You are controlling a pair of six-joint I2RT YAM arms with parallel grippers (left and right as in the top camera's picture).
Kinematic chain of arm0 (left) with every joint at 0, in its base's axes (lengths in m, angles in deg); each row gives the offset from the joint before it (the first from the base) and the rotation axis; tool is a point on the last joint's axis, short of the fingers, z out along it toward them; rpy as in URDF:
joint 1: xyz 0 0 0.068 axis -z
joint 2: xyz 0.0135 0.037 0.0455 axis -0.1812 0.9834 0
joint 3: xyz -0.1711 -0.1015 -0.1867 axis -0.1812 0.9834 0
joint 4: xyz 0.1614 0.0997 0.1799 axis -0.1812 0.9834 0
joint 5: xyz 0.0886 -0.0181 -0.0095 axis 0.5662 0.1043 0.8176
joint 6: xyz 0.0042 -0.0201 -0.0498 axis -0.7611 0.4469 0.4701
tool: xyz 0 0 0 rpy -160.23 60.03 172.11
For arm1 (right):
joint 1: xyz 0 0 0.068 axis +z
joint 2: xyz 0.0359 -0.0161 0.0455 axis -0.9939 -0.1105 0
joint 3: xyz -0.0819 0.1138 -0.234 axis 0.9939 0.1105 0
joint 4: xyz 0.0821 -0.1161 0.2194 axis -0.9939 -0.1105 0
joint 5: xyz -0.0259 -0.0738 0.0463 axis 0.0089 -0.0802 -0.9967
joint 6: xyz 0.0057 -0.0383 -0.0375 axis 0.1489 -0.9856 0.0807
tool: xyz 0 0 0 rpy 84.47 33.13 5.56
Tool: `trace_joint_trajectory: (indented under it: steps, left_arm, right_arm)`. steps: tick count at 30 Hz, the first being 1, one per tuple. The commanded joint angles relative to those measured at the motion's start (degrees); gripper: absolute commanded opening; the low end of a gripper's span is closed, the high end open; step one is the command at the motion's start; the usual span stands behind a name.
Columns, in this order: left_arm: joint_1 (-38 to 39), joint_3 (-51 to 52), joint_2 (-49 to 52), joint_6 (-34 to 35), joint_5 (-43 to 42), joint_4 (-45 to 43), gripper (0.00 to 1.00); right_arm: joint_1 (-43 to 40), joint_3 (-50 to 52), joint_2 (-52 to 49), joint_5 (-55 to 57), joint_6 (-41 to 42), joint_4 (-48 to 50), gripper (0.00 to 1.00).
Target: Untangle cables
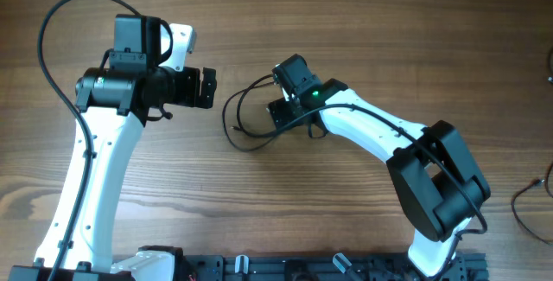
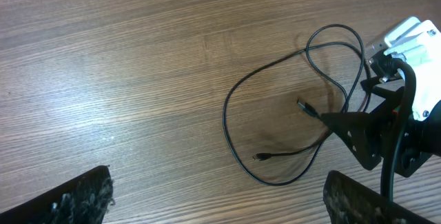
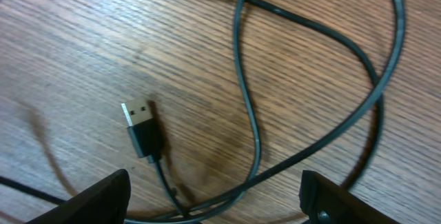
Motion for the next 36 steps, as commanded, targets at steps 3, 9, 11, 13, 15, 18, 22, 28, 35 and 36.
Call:
trace_joint_trajectory:
  steps: [3,9,11,13,15,18,22,28,35,36]
  left_arm:
    - [-0.2,0.3,-1.0,-0.9,-1.0,-0.5,1.0]
    - [-0.2,0.3,-1.0,-0.9,-1.0,-0.5,1.0]
    - [-0.2,0.3,-1.0,-0.9,-1.0,-0.5,1.0]
    - [-0.2,0.3,-1.0,-0.9,-1.0,-0.5,1.0]
    - [-0.2,0.3,-1.0,-0.9,-1.0,-0.5,1.0]
    - [-0.3,0.3,-1.0,-0.9,-1.0,-0.4,1.0]
    - [-0.3,0.3,-1.0,-0.9,-1.0,-0.5,1.0]
    - [-0.2,0.3,-1.0,-0.9,-1.0,-0.5,1.0]
    - [-0.2,0.3,-1.0,-0.9,-3.1,-0.5,1.0]
    - [-0.2,0.3,-1.0,-0.9,-3.1,-0.5,1.0]
  right_arm:
    - [0.2,0.4,-2.7,2.9,-2.2,-0.8,0.82]
    - [0.2,0.4,-4.1,2.6,-2.5,-0.8,0.83]
    - [0.2,0.4,-4.1,2.4,-2.7,-0.8,0.83]
    - [0.2,0.4,-4.1,2.4,-2.7,-0.8,0.52]
    - [0.2,0.4,-4.1,2.4,-2.6,-0.7,0.14]
    - [0.2,0.4,-4.1,0.8,-2.0,-0.7,0.04]
    - [0.2,0.0,-3.3,-1.2,1.1,-0.9,0.04]
    - [0.2,-5.8,5.8,2.5,2.5,-11.3,0.04]
    - [0.1,-6.9,20.3,2.8,3.5,-18.3,0.04]
    - [0.1,-6.9,21.6,4.2,4.3,-19.6,0.04]
